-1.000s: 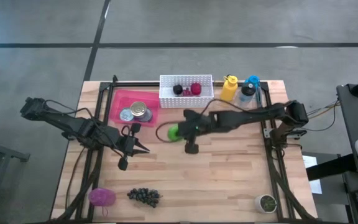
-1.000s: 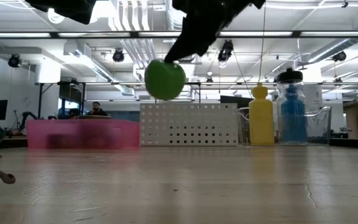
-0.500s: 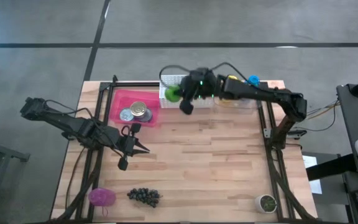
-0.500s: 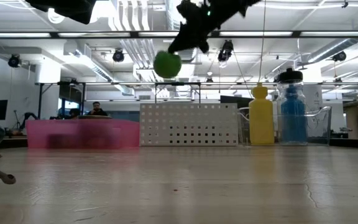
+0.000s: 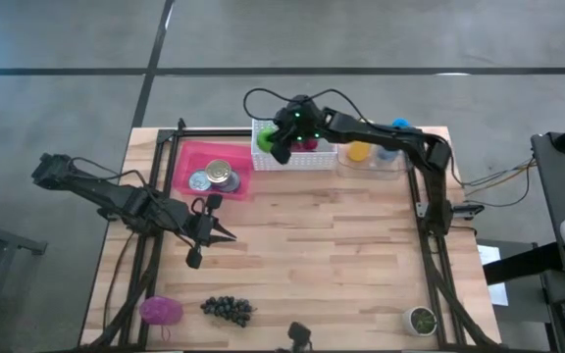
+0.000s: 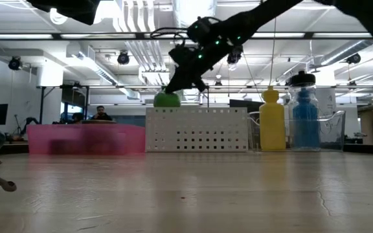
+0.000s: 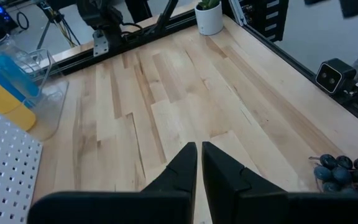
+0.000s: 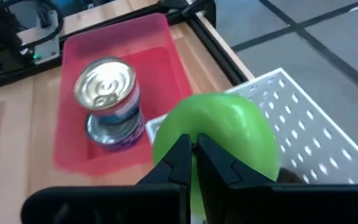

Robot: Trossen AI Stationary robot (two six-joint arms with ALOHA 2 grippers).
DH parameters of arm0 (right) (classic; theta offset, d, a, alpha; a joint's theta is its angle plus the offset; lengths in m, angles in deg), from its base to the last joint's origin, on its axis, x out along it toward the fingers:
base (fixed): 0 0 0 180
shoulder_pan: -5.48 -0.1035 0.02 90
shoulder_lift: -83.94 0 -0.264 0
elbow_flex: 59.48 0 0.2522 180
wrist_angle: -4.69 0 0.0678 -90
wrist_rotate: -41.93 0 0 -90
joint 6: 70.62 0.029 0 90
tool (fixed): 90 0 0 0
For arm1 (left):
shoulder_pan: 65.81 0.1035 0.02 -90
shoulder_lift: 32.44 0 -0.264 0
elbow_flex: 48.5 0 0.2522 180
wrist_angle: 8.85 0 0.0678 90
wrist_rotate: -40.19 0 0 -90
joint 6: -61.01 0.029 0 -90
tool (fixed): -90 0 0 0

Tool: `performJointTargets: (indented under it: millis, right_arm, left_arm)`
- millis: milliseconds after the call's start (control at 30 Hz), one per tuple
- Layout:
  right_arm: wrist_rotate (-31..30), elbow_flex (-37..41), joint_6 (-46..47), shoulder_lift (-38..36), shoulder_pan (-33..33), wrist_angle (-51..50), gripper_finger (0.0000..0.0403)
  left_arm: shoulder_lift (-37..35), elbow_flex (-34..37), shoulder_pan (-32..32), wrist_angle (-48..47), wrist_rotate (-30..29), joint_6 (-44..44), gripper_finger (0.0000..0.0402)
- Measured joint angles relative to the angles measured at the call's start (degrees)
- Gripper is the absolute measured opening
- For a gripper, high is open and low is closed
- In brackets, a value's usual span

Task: Pick & Place Food Item
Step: Put the green apple into the white bin

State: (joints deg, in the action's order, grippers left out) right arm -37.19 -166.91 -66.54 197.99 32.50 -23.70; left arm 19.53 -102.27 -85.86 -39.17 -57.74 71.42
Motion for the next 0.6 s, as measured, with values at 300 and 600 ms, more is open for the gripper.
performJointTargets:
  millis: [300, 600]
  right_arm:
    - [4.26, -10.72, 0.38, 10.45, 1.74, -2.71, 0.0008]
    - [4.19, -15.84, -0.62, 15.52, 2.12, -9.07, 0.0008]
  left_arm:
    - [-0.02, 0.00, 0.00, -0.04, -0.02, 0.00, 0.0028]
    - [-0.02, 0.00, 0.00, -0.09, -0.02, 0.00, 0.0028]
